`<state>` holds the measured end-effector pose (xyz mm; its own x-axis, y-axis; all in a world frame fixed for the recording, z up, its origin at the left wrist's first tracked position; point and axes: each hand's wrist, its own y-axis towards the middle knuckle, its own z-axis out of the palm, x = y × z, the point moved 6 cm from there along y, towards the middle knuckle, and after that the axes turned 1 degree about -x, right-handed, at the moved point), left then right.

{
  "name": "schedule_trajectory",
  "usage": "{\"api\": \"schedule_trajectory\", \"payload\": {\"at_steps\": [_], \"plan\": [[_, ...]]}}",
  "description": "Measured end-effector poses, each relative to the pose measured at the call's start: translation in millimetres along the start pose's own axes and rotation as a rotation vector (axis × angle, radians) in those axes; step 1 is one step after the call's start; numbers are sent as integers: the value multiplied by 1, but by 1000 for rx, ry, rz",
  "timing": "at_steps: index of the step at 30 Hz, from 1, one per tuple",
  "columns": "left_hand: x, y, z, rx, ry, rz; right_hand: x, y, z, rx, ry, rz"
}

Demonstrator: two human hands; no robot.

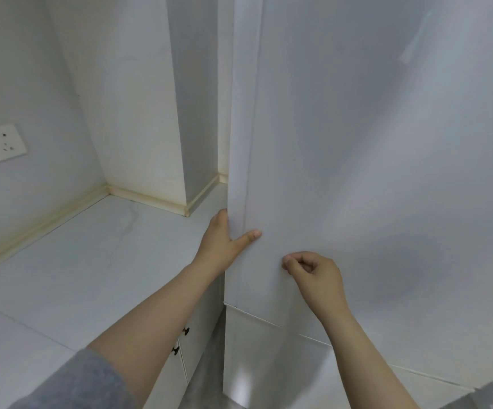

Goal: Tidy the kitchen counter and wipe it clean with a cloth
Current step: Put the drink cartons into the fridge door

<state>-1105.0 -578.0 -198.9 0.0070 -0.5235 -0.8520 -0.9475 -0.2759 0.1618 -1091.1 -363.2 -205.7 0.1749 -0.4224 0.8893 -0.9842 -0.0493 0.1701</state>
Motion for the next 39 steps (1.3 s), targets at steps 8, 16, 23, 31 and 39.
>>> {"api": "schedule_trajectory", "payload": {"at_steps": [8, 16, 23, 31, 39], "plan": [[1, 20, 7, -12, 14, -26, -11, 24, -1, -38, -40, 39], [1, 9, 9, -66, -8, -81, -12, 23, 0, -11, -23, 57], [28, -59, -23, -251, -94, -179, 5, 14, 27, 97, 174, 86], [83, -144, -121, -439, -158, -343, 61, -37, 129, 397, 103, 41], [152, -267, -240, -718, -105, -541, 129, -122, 268, 729, 27, -90]]}}
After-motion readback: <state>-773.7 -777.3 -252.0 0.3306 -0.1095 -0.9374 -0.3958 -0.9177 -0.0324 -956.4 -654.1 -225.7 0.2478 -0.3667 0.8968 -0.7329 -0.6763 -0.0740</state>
